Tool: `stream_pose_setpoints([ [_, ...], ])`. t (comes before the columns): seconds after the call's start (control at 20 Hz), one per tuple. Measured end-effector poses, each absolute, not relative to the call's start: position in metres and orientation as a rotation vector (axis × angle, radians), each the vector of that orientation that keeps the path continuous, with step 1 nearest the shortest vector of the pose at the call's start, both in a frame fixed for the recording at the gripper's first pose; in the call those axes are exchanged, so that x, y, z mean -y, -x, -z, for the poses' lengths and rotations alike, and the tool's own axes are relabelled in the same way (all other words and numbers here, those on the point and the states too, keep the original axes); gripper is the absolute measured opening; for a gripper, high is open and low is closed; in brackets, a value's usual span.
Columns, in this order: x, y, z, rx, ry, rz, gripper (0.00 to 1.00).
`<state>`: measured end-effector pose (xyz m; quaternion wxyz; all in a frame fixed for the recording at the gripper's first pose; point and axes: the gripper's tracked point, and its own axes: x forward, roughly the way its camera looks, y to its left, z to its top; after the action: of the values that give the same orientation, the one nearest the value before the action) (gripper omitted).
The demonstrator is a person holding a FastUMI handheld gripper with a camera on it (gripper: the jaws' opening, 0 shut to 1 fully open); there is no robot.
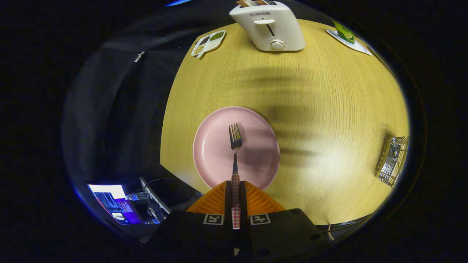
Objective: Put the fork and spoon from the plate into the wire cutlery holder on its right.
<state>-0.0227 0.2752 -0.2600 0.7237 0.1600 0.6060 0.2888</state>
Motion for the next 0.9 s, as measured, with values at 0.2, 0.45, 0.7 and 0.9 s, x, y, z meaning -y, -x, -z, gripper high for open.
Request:
stream_pose_setpoints([
  [0.2, -0.251, 0.022, 0.221, -1.305, -0.38, -0.695, 0.11],
  [0.45, -0.17, 0.01, 0.181, -1.257, -0.377, -0.673, 0.11],
  [0.7, -0.072, 0.006, 0.169, -1.254, -0.373, -0.576, 0.11],
  [0.9, -0.003, 0.011, 0.177, -1.289, -0.335, -0.487, 0.11],
])
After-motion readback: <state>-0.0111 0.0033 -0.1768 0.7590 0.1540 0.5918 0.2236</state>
